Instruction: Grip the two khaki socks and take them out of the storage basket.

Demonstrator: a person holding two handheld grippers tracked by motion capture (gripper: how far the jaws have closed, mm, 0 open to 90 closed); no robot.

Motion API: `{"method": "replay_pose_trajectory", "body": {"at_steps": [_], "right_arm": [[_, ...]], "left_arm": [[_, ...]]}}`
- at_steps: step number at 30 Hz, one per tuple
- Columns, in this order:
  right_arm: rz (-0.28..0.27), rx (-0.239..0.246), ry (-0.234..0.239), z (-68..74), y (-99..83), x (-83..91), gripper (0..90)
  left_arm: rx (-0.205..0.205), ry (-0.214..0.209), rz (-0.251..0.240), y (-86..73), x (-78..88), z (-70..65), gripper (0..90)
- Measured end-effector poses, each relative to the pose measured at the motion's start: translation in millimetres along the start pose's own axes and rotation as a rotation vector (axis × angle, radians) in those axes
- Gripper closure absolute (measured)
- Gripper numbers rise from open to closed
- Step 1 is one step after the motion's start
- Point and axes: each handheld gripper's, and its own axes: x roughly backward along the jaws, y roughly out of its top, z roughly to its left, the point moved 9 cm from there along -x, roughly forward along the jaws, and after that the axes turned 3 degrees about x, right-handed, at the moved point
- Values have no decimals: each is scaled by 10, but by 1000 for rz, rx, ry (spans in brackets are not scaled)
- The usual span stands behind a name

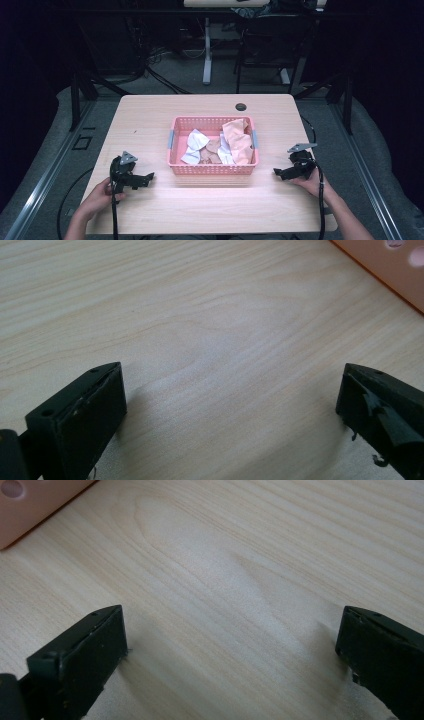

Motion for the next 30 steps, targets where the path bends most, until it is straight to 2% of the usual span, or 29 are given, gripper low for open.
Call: {"method": "replay_pose_trajectory", "body": {"at_steps": [5, 8, 9, 11, 16, 20, 22, 23, 24, 25, 30], "right_arm": [[4, 3, 7, 3, 2, -1, 0], [52, 20, 29, 12, -3, 13, 0], [52, 20, 29, 12, -3, 13, 0], [124, 11, 25, 1, 8, 13, 0], [159, 15, 20, -10, 21, 7, 0], [196, 2, 36, -5, 34, 30, 0], [196, 2, 42, -9, 66, 70, 0], [179, -17, 36, -6, 85, 73, 0], [166, -14, 33, -18, 110, 96, 0], [178, -10, 38, -19, 119, 123, 0], [168, -11, 53, -9, 188, 219, 0]], "left_arm": [[0, 0, 1, -1, 0, -1, 0], [0, 0, 0, 0, 0, 0, 0], [0, 0, 0, 0, 0, 0, 0], [0, 0, 1, -1, 0, 0, 0], [0, -1, 1, -1, 0, 0, 0], [0, -1, 0, -1, 0, 0, 0], [1, -1, 0, 0, 0, -1, 0], [0, -1, 0, 0, 0, 0, 0], [0, -1, 0, 0, 0, 0, 0], [0, -1, 0, 0, 0, 0, 0], [0, -1, 0, 0, 0, 0, 0]]}}
